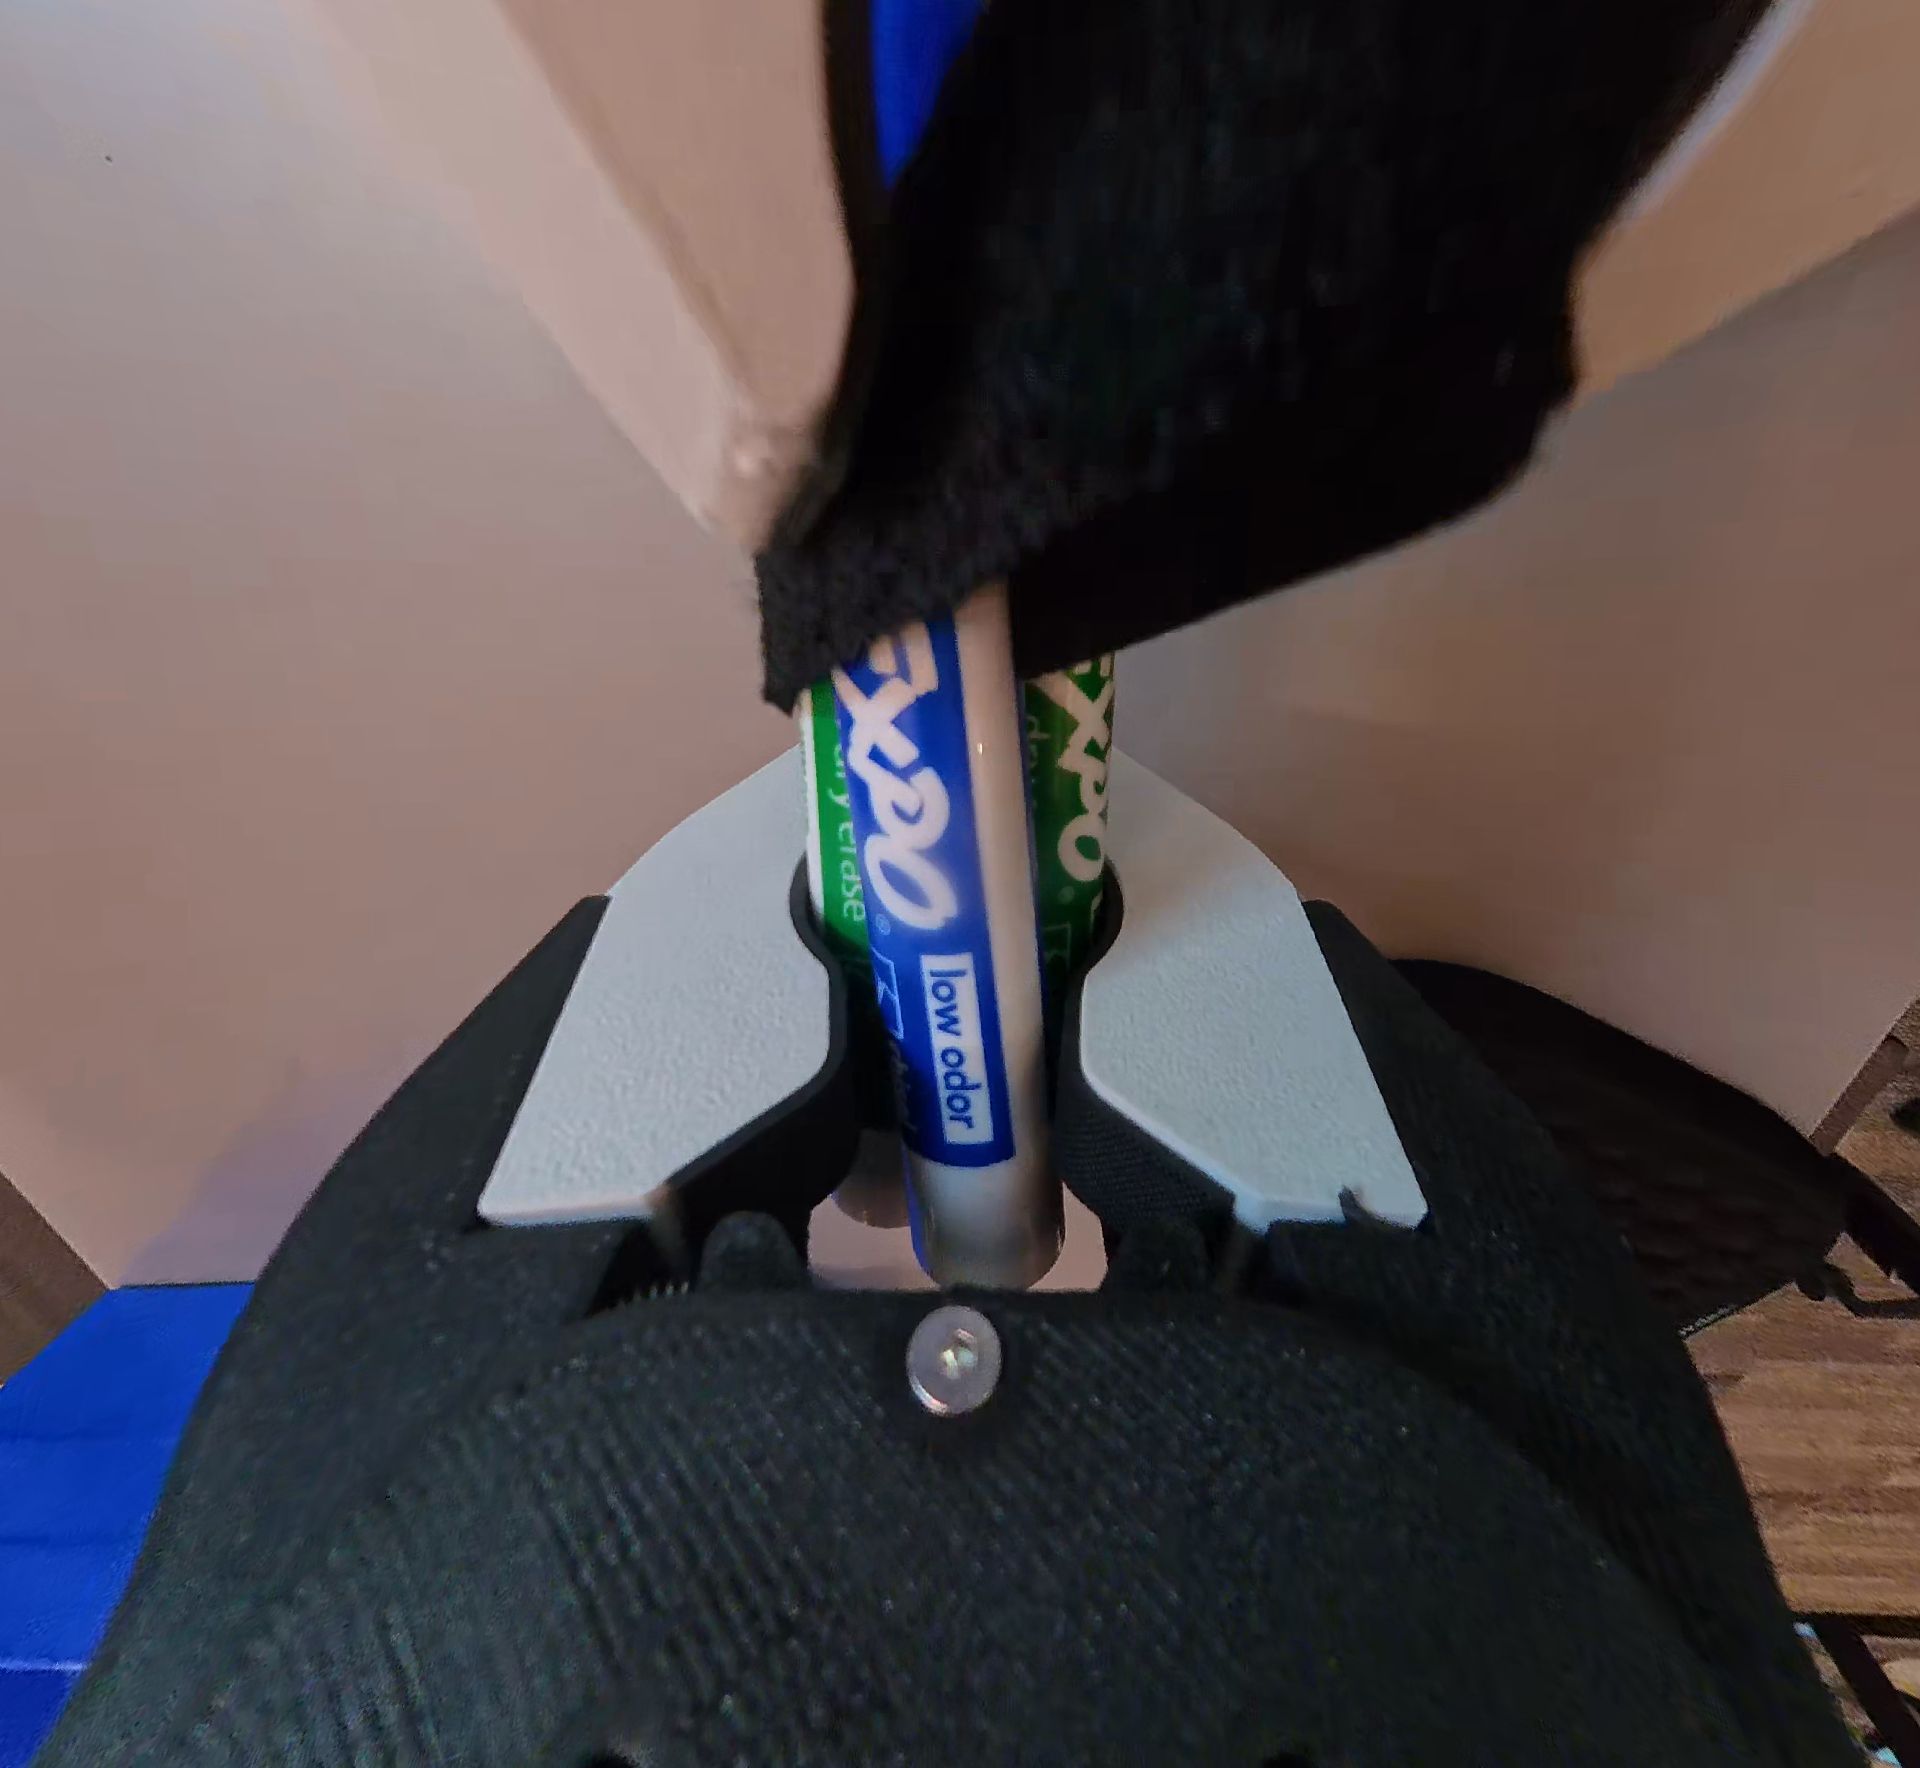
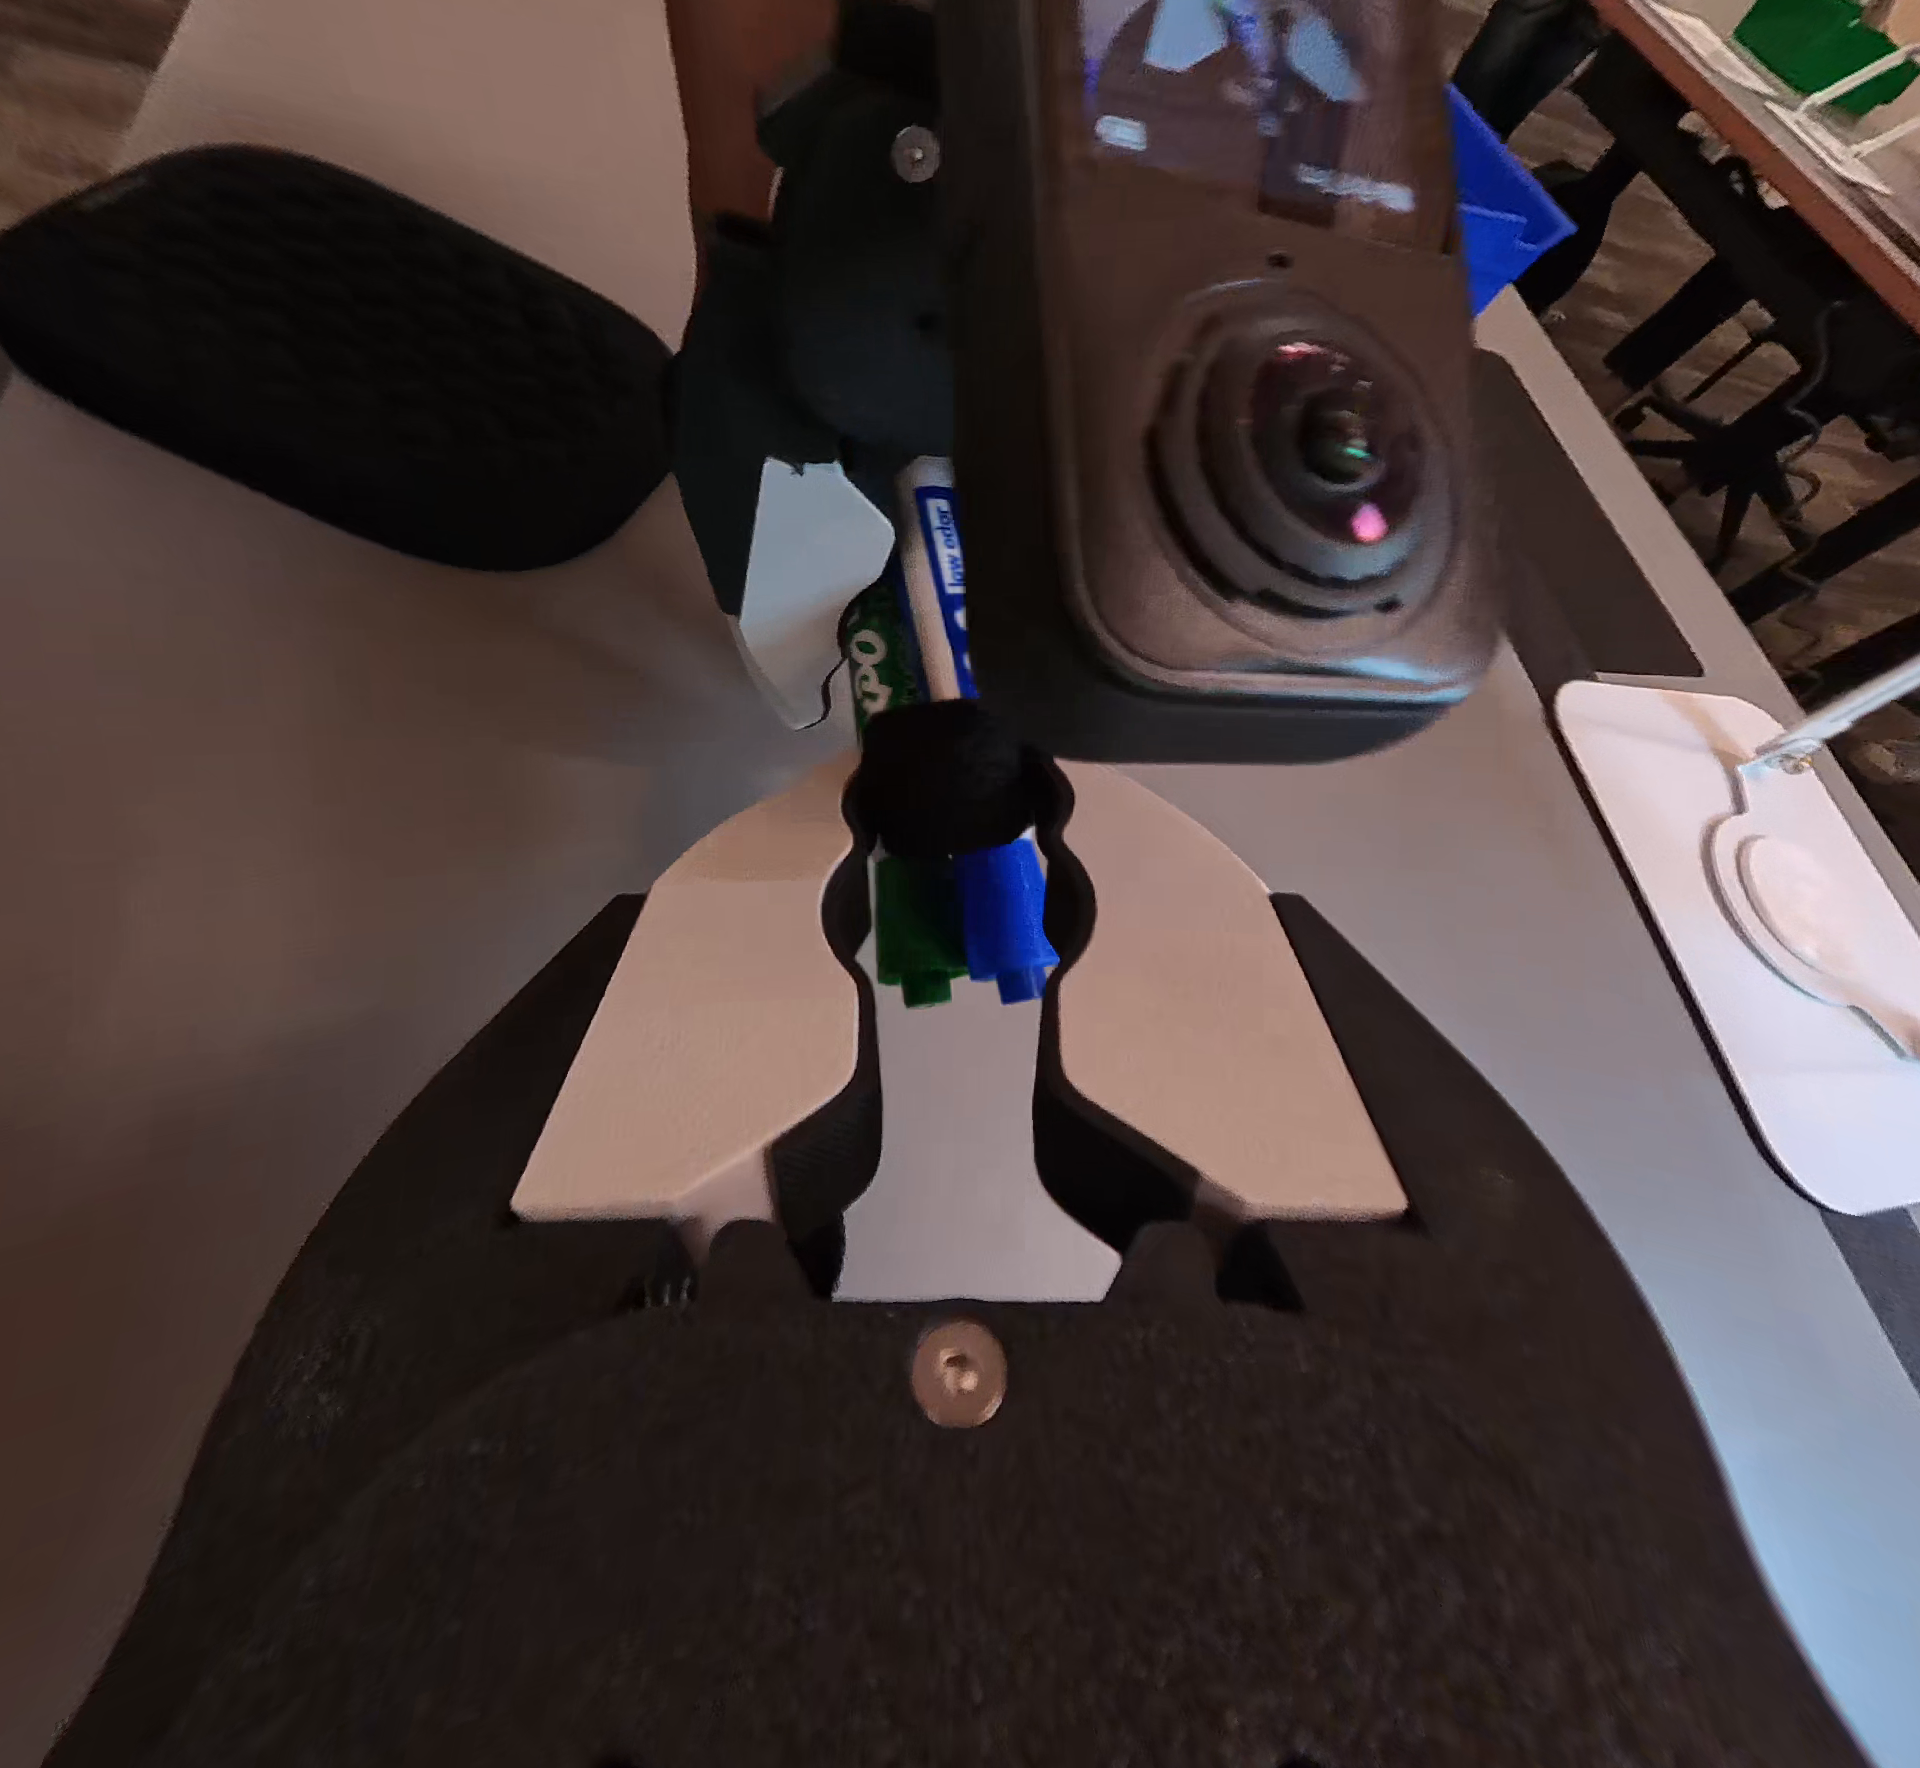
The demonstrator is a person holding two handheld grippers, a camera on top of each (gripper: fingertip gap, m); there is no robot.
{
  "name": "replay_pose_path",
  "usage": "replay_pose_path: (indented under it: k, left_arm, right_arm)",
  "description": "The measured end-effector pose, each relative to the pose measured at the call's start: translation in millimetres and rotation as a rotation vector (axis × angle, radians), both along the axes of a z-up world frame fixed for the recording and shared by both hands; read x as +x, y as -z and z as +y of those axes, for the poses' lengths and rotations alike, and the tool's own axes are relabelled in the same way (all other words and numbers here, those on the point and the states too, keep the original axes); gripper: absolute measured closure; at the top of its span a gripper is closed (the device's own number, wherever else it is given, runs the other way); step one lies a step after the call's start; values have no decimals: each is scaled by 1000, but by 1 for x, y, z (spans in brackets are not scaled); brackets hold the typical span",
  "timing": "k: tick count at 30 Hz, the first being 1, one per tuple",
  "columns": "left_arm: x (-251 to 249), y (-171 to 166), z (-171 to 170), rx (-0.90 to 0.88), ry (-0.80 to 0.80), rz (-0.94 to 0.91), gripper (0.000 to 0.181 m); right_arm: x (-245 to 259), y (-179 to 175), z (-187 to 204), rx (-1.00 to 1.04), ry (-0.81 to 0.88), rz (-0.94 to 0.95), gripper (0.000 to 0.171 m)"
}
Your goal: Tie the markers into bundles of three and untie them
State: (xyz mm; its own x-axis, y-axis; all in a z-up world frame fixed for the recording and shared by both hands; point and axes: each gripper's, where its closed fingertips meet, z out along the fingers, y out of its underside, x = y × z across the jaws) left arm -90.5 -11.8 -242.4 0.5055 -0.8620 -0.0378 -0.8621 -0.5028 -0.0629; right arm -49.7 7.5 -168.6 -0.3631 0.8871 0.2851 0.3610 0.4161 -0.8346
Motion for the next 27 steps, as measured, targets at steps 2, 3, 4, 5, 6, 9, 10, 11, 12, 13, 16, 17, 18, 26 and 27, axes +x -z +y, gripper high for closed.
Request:
replay_pose_path:
  k: [2,3,4,5,6,9,10,11,12,13,16,17,18,26,27]
  left_arm:
    - [2,0,-1,4,4,-3,139]
    - [3,0,-1,7,7,-5,138]
    - [4,-1,-1,11,9,-8,139]
    - [5,-1,-2,16,12,-13,139]
    - [7,-2,-2,20,14,-20,138]
    - [13,-7,-3,31,24,-46,138]
    - [14,-9,-3,35,30,-47,138]
    - [14,-10,-3,41,38,-44,139]
    - [14,-10,-4,47,44,-43,139]
    - [15,-11,-4,49,44,-45,139]
    - [16,-15,-2,65,47,-59,138]
    - [17,-17,-2,69,47,-66,138]
    - [17,-18,-2,71,50,-68,138]
    - [20,-28,-6,83,73,-91,139]
    - [21,-28,-7,80,74,-95,139]
  right_arm:
    - [-1,3,-4,18,-15,-16,138]
    - [-2,3,-6,26,-22,-22,137]
    - [-2,5,-7,34,-30,-29,135]
    - [-3,6,-9,39,-36,-36,133]
    - [-3,7,-10,42,-40,-44,130]
    - [-4,11,-11,55,-41,-55,127]
    - [-4,12,-12,58,-46,-54,125]
    - [-4,12,-13,62,-48,-51,125]
    - [-4,11,-13,66,-50,-45,125]
    - [-4,10,-14,65,-49,-41,125]
    - [-4,10,-12,64,-39,-36,124]
    - [-5,9,-12,62,-37,-21,124]
    - [-5,7,-12,59,-37,-7,125]
    - [-3,-8,-18,-2,-81,120,126]
    - [-2,-9,-19,4,-96,122,126]
